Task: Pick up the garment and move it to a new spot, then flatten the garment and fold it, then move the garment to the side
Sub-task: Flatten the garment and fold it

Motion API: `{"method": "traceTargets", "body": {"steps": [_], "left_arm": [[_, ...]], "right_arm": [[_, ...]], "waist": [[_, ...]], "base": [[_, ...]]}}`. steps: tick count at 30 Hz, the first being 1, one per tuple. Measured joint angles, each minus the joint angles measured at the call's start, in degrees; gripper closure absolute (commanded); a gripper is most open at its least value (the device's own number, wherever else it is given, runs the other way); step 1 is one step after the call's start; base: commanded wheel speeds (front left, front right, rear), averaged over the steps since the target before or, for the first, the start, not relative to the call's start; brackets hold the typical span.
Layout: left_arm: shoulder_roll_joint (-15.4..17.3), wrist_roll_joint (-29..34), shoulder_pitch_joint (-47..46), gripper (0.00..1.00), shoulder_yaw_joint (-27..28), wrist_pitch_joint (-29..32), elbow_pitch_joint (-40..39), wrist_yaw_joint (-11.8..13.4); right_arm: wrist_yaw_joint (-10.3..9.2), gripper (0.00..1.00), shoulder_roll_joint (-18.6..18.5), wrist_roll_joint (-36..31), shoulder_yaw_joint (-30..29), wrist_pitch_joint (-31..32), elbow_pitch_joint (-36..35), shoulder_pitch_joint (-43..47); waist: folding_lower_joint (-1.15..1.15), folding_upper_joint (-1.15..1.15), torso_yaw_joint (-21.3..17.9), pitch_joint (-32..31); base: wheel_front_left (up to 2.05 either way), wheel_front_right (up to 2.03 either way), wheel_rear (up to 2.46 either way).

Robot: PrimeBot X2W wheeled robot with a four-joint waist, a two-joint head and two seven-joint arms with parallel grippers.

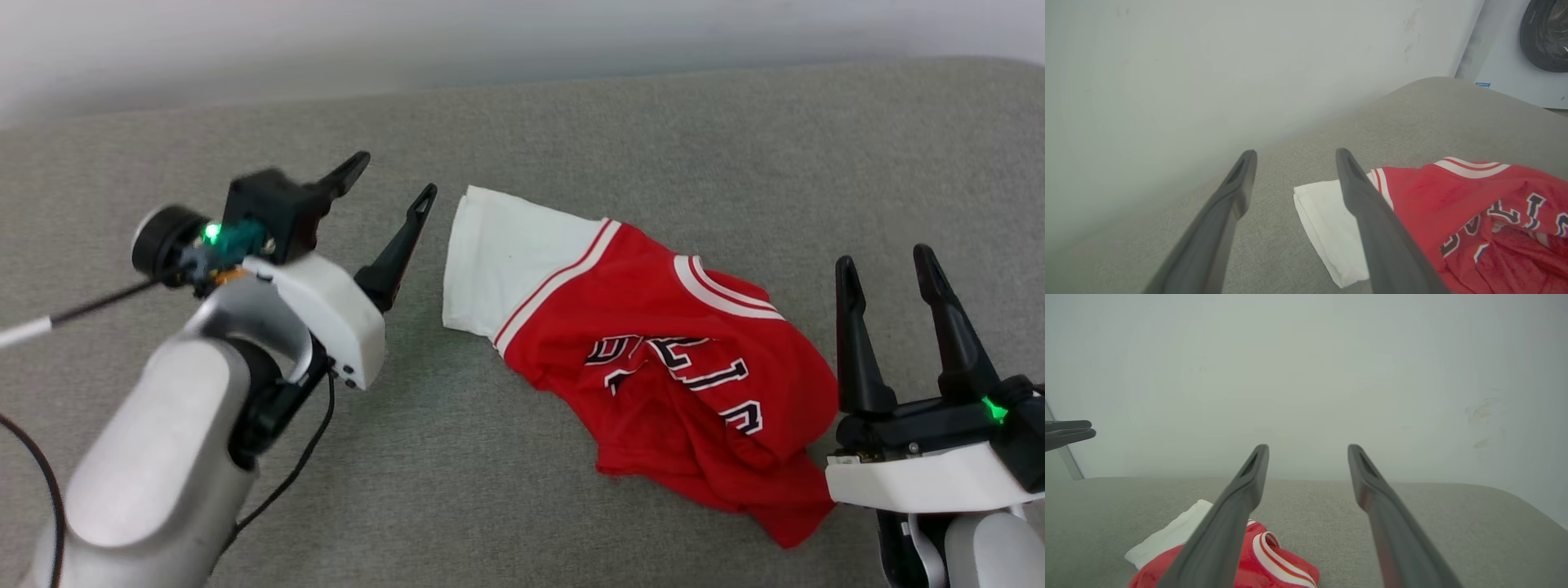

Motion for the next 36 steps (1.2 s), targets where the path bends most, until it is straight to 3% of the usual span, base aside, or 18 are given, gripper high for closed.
{"method": "traceTargets", "body": {"steps": [6, 10, 13, 19, 26, 27, 28, 29, 32, 36], "left_arm": [[8.99, -8.2, -15.31, 0.0, -8.35, 18.13, 1.32, -0.27], [11.95, -16.99, -22.13, 0.0, -12.45, 29.86, 2.92, -0.21], [14.22, -20.01, -27.13, 0.0, -15.1, 36.18, 4.55, -0.22], [16.97, -22.64, -33.49, 0.0, -19.9, 43.77, 9.33, -0.22], [18.07, -23.24, -35.33, 0.0, -23.42, 44.48, 13.81, -0.21], [18.33, -23.24, -35.72, 0.25, -23.82, 44.37, 14.04, -0.22], [18.39, -23.39, -35.98, 0.93, -24.1, 44.06, 14.3, -0.23], [18.31, -23.88, -35.96, 1.0, -24.21, 43.75, 14.61, -0.23], [17.93, -24.17, -35.81, 1.0, -25.1, 41.18, 14.81, -0.22], [16.33, -21.38, -35.55, 1.0, -25.04, 33.26, 16.85, -0.36]], "right_arm": [[0.0, 0.0, -0.01, 1.59, 0.05, 0.0, -0.45, -2.15], [0.0, 0.0, -0.02, 3.37, 0.44, 0.0, -0.16, -3.09], [0.0, 0.0, -0.01, 3.81, 1.49, 0.01, 0.12, -3.32], [0.0, 0.0, -0.02, 5.43, 1.7, 0.0, -0.34, -4.26], [0.0, 0.0, -0.02, 6.03, 1.76, 0.0, -0.74, -4.92], [0.0, 0.0, -0.01, 6.08, 1.72, 0.0, -0.79, -4.95], [0.0, 0.0, -0.01, 6.2, 1.69, 0.0, -0.81, -4.95], [0.0, 0.0, -0.01, 6.24, 1.58, 0.0, -0.81, -4.95], [0.0, 0.0, -0.02, 5.91, 1.23, 0.0, -0.78, -4.98], [0.0, 0.0, 0.0, 4.65, 0.94, 0.0, -0.59, -5.52]], "waist": [[0.0, 0.0, -3.58, 5.87], [0.01, 0.0, -6.38, 9.22], [0.01, 0.0, -8.55, 11.25], [0.01, 0.0, -12.09, 15.02], [0.01, 0.0, -14.34, 18.44], [0.01, 0.0, -14.44, 18.74], [0.0, 0.0, -14.48, 18.97], [0.0, 0.0, -14.42, 19.11], [0.0, 0.0, -13.79, 19.15], [0.0, 0.0, -12.13, 18.92]], "base": [[0.0, 0.0, 0.0], [0.0, 0.0, 0.0], [0.0, 0.0, 0.0], [0.0, 0.0, 0.0], [0.0, 0.0, 0.0], [0.0, 0.0, 0.0], [0.0, 0.0, 0.0], [0.0, 0.0, 0.0], [0.0, 0.0, 0.0], [0.0, 0.0, 0.0]]}}
